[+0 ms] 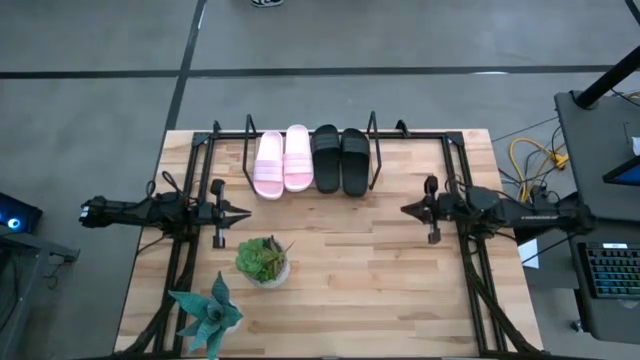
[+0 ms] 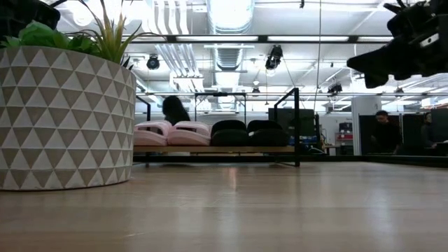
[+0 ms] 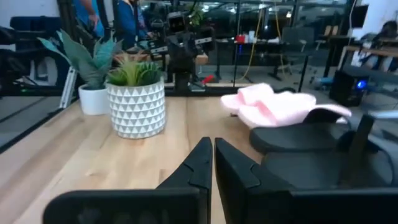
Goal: Pick and place slides into the shelf
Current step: Return to Home Position
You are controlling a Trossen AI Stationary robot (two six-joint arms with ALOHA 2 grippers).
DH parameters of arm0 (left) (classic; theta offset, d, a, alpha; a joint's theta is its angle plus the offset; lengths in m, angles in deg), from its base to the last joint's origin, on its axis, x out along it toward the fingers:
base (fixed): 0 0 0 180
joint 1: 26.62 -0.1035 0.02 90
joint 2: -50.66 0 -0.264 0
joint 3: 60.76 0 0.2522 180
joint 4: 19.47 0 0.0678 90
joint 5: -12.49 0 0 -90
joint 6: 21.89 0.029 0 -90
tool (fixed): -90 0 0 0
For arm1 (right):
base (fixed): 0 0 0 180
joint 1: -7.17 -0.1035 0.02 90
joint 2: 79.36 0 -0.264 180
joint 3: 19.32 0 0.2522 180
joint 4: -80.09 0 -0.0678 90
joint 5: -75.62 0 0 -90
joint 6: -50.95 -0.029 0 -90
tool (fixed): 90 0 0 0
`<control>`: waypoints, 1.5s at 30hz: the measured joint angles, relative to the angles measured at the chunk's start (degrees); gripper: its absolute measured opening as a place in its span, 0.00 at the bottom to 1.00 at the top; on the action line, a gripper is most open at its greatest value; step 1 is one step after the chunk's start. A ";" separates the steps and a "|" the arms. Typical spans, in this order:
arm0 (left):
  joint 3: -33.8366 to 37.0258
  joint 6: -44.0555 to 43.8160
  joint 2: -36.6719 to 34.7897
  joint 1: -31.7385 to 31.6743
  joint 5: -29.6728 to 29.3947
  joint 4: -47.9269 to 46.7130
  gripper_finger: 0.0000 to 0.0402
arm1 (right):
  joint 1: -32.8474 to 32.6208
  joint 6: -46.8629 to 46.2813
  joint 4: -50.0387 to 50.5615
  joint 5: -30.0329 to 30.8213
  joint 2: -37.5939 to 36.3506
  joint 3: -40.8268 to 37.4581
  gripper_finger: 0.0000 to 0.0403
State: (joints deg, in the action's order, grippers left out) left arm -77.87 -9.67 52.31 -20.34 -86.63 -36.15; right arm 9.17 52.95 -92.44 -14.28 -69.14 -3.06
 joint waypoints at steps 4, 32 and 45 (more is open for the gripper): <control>0.00 -0.83 0.08 0.00 -0.35 -1.02 0.03 | -0.02 -2.22 8.97 1.15 -6.92 0.15 0.02; 2.86 -6.93 0.37 0.11 1.23 4.96 0.03 | -0.61 -3.50 10.94 1.27 -7.07 -0.04 0.02; 2.91 -5.93 0.58 0.11 1.25 4.82 0.03 | -0.61 -4.40 10.94 1.22 -6.44 -0.04 0.02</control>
State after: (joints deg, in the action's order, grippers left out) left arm -74.97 -15.61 52.89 -20.23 -85.39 -31.32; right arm 8.55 48.55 -81.51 -13.06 -75.58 -3.10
